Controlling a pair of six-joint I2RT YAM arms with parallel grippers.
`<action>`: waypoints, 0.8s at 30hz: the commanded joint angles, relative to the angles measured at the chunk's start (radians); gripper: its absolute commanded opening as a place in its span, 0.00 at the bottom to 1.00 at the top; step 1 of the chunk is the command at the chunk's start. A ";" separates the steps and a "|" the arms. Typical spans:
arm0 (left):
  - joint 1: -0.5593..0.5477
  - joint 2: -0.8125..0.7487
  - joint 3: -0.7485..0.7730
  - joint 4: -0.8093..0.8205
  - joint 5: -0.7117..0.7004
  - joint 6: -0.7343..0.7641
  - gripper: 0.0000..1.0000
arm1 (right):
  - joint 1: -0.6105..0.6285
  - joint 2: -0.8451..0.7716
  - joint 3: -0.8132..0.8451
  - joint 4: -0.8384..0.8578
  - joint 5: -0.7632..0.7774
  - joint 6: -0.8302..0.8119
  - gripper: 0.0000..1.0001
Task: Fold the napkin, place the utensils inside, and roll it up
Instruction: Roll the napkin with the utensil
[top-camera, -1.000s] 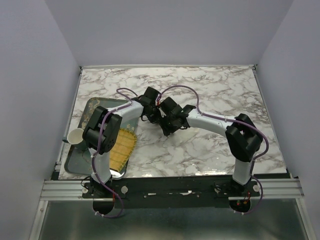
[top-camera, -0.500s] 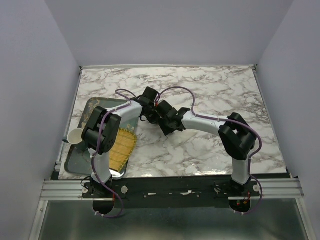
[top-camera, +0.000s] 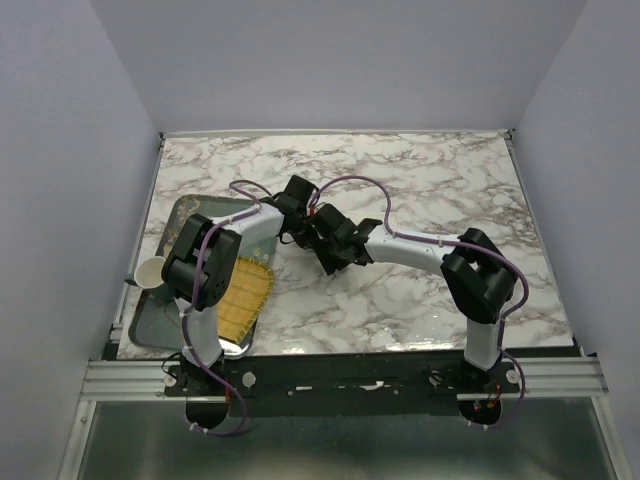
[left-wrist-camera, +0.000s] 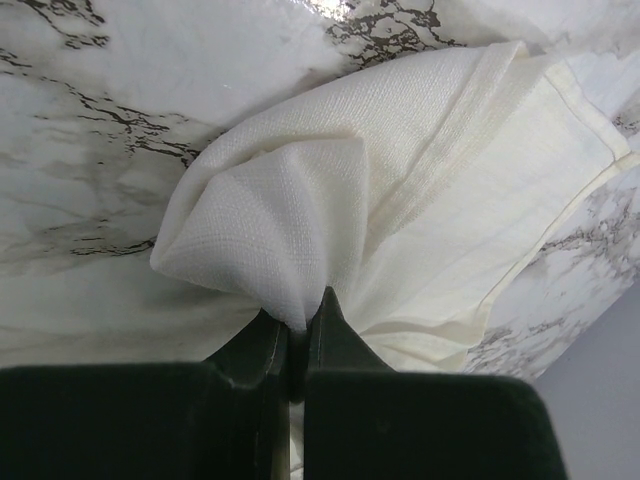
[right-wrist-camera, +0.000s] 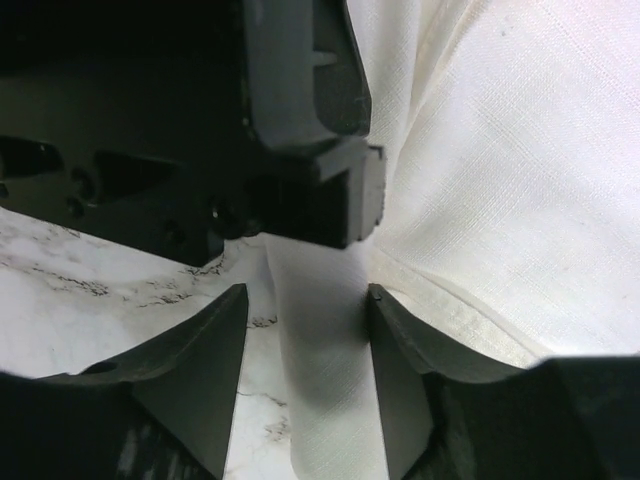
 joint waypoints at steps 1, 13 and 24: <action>-0.007 0.025 -0.051 -0.155 0.019 -0.021 0.00 | 0.019 0.029 -0.031 0.039 -0.024 -0.004 0.55; 0.017 -0.007 -0.132 -0.106 0.045 -0.029 0.00 | -0.017 0.077 -0.138 0.168 -0.022 0.009 0.26; 0.053 -0.170 -0.192 0.032 -0.088 0.201 0.65 | -0.196 0.130 -0.189 0.294 -0.588 -0.033 0.05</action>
